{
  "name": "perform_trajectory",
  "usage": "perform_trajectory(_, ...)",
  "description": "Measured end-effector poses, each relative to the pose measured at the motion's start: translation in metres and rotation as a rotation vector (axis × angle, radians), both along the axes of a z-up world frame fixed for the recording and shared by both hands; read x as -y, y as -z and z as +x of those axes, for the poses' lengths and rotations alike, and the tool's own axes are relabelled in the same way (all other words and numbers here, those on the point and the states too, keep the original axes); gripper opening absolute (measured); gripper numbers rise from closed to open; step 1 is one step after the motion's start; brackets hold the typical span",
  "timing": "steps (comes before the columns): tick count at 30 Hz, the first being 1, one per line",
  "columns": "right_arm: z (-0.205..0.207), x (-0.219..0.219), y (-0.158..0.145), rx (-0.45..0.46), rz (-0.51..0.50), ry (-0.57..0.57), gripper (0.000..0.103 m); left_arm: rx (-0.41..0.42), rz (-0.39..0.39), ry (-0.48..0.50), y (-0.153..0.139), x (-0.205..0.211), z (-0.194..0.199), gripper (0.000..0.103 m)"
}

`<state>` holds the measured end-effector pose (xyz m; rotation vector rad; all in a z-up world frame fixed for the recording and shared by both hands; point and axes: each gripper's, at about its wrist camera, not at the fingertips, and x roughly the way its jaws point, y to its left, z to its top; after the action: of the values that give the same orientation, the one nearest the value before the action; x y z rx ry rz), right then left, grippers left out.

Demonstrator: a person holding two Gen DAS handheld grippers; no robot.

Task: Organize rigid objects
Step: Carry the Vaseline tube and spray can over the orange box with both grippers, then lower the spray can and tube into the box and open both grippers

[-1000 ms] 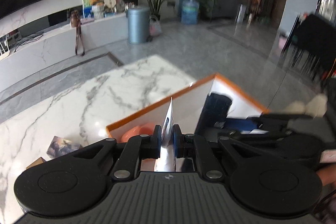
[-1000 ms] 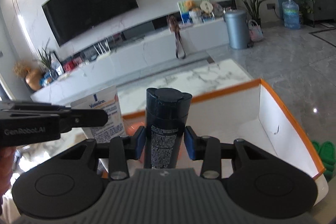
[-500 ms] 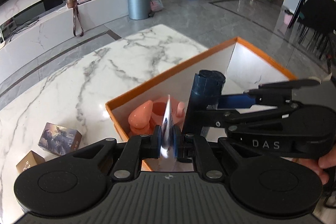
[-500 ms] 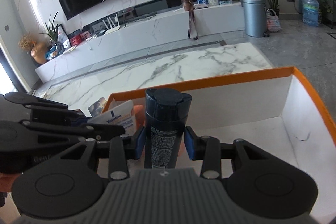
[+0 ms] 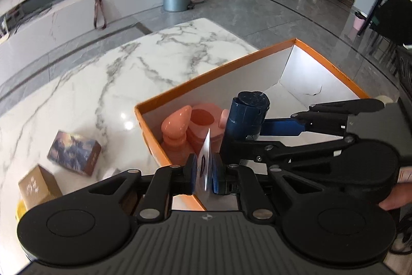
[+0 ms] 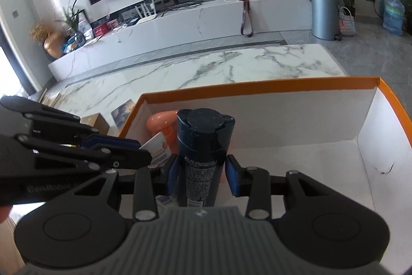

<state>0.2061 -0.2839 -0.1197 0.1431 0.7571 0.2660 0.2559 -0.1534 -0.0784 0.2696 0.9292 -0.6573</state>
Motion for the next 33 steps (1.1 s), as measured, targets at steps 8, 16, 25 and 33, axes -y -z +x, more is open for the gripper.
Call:
perform_trajectory(8,-0.006,-0.004,-0.004,-0.014,-0.036,-0.039,0.040,-0.082,-0.015,-0.100,0.001,0.000,0.008,0.008)
perform_trajectory(16,-0.005,-0.013,-0.005,-0.059,-0.093,-0.183,0.042,-0.186,-0.048,-0.205,0.000,-0.001,0.013,0.007)
perform_trajectory(25,0.023,-0.022,0.009,-0.252,-0.231,-0.356,0.044,-0.287,-0.076,-0.300,0.000,-0.007,0.021,0.008)
perform_trajectory(33,0.054,-0.027,0.028,-0.421,-0.246,-0.465,0.032,-0.305,-0.095,-0.319,0.000,-0.009,0.023,0.008)
